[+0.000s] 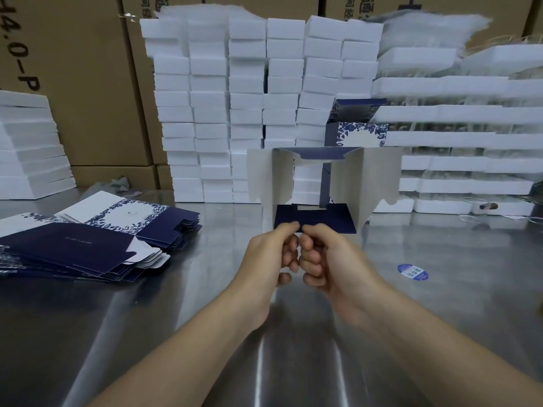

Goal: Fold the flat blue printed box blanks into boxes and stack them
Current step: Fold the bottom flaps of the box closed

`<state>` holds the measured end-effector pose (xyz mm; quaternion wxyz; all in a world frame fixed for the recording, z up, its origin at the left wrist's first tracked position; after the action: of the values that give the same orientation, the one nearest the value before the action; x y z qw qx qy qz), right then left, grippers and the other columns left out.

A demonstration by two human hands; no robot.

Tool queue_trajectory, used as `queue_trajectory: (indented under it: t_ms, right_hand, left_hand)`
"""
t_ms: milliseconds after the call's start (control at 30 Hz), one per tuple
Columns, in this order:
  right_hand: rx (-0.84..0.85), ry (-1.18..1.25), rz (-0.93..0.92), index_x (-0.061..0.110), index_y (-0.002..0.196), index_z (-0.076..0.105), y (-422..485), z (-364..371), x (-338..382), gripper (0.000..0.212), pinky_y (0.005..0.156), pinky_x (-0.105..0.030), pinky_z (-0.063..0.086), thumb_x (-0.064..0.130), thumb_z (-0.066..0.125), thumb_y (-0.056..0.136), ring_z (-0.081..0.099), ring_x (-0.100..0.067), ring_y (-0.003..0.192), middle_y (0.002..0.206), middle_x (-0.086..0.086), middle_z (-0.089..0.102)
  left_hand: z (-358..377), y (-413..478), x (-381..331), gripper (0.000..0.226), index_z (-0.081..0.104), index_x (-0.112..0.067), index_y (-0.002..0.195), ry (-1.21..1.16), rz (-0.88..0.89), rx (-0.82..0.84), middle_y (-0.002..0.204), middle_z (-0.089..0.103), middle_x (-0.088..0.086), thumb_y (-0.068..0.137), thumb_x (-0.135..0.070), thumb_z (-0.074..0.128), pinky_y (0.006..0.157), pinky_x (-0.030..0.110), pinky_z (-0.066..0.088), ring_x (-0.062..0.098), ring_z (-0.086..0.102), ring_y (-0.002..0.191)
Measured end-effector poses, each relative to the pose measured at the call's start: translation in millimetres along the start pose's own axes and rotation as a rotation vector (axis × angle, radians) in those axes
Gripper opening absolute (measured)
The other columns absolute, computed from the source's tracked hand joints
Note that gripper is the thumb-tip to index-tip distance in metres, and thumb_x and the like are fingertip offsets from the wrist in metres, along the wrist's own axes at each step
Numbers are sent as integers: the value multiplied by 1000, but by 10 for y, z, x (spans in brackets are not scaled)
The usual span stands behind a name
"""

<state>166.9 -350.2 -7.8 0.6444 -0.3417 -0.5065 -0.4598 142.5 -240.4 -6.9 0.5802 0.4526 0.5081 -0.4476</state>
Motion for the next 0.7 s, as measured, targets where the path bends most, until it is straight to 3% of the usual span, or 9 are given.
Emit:
queue_trajectory:
  t_ms: [133,267,433,700]
  right_hand:
    - [17,-106,25,24,59,58,-17,44,-26,41,49,-23,26,32,57,100,38,-9,46,57,5,44]
    - [-64,-45,47,21,62,52,-15,-26,-13,35,49,-25,23,29,55,96,35,-11,47,56,4,40]
    - [-114,-7,21,21,62,44,-4,-66,4,36,49,-26,18,21,49,98,27,-11,46,55,5,30]
    - [-97,-69,51,22,61,50,6,-57,-18,33,47,-25,23,28,55,93,36,-11,44,55,5,39]
  left_hand:
    - [15,5,10,45,58,-23,54,-17,-6,6,68,57,9,98,-30,56,57,28,37,17,47,58]
    - [-11,29,22,38,48,-22,62,-42,-19,-28,58,45,-1,100,-27,54,59,29,37,14,44,55]
    - [11,29,82,39,50,-24,63,-52,-60,11,59,42,-4,100,-35,57,61,30,36,13,45,56]
    - [34,49,83,42,48,-25,58,-72,-55,57,58,42,-3,100,-30,50,63,32,36,12,45,53]
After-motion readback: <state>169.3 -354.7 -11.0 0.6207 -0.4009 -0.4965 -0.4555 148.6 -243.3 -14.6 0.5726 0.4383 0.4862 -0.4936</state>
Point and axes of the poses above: each hand's wrist, its own y-axis towards the middle knuckle, its own z-axis out of the palm, x = y × z, the point moved 6 cm from there along y, towards the middle knuckle
